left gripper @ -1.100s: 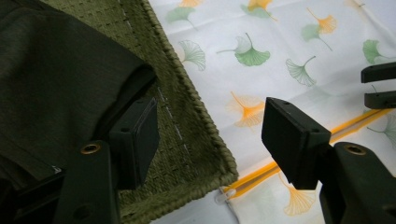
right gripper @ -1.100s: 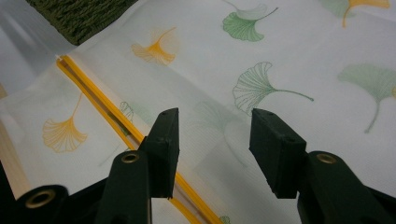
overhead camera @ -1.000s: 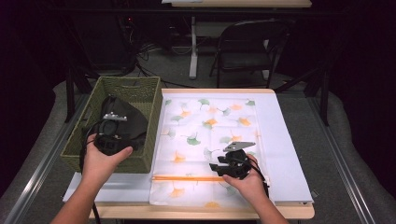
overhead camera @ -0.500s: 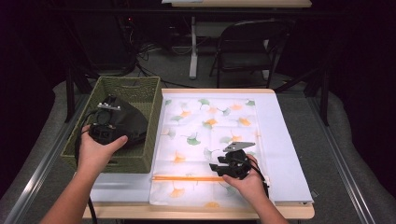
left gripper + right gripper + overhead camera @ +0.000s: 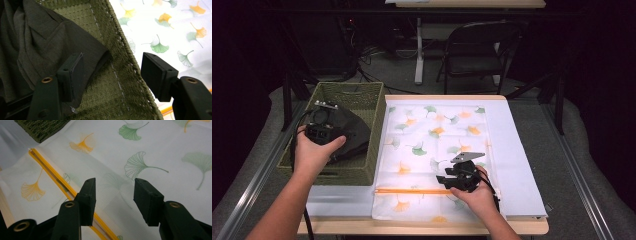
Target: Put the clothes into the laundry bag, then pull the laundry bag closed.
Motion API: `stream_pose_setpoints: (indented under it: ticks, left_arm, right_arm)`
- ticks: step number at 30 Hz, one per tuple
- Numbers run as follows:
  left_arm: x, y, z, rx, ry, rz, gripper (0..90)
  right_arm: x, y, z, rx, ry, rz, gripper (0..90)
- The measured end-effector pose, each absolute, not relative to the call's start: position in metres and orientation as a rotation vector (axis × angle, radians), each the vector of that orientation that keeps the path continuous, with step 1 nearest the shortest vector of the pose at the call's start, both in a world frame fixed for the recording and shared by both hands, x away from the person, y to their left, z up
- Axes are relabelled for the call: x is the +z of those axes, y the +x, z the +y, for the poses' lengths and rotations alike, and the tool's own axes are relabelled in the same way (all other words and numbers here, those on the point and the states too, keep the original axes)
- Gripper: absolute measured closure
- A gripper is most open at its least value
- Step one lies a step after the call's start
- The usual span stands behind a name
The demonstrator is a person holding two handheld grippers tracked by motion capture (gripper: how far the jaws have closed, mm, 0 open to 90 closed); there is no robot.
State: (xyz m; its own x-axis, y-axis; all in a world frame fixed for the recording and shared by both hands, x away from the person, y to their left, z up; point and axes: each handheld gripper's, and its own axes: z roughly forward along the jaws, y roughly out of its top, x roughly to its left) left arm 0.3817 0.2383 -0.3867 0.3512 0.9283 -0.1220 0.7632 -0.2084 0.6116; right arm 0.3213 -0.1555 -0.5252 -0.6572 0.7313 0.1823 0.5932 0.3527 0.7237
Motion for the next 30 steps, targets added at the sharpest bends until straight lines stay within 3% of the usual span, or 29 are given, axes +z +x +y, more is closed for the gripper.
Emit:
stream_pose_setpoints:
  ticks: [30]
  left_arm:
    - [-0.388,0.416,0.254,0.366,2.067,1.602,30.5]
  right_arm:
    - [-0.528,0.323,-0.155,1.196,1.200,2.440,52.6]
